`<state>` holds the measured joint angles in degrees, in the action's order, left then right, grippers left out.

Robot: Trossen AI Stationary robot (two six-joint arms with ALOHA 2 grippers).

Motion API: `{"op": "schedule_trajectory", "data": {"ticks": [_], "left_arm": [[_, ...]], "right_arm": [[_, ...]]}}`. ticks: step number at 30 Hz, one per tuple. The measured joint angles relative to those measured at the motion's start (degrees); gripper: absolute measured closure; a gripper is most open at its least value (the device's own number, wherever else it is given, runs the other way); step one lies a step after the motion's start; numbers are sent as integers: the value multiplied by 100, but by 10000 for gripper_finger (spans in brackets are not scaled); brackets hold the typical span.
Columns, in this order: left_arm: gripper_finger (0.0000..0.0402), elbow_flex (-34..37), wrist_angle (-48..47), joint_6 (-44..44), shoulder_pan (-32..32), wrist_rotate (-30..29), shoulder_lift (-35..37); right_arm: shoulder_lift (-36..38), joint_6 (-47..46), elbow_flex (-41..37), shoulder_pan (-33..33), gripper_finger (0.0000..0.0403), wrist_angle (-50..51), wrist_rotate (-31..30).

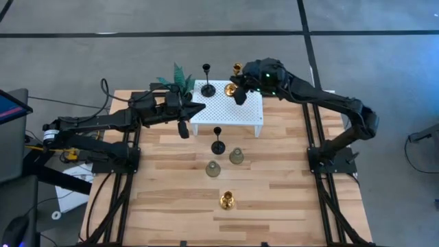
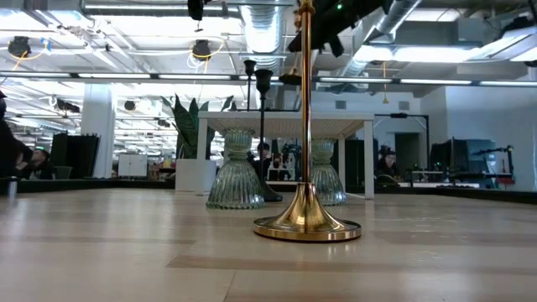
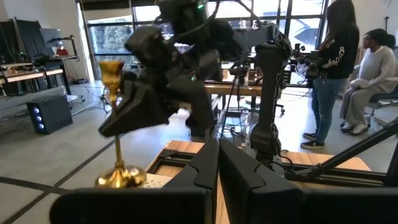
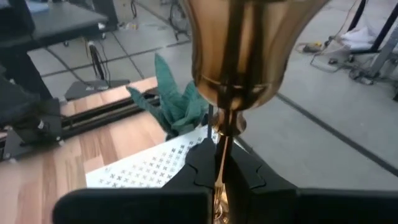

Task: Pick & Place candle stick holders
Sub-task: Put the top gold candle holder on the shelf

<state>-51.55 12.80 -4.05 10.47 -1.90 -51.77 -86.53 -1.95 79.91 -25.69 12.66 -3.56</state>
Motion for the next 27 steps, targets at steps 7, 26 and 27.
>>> {"op": "schedule_trajectory", "data": {"ticks": [7,26,27], "left_arm": [[389,0,0,0,-1,-1,0],[389,0,-2,0,0,1,0],[389,0,-2,0,0,0,0]], "right_arm": [[-441,-1,51,-226,401,-356,488],[-1156,-117,51,-748,401,-625,757],[-1163,-106,45,-766,401,-570,753]]}}
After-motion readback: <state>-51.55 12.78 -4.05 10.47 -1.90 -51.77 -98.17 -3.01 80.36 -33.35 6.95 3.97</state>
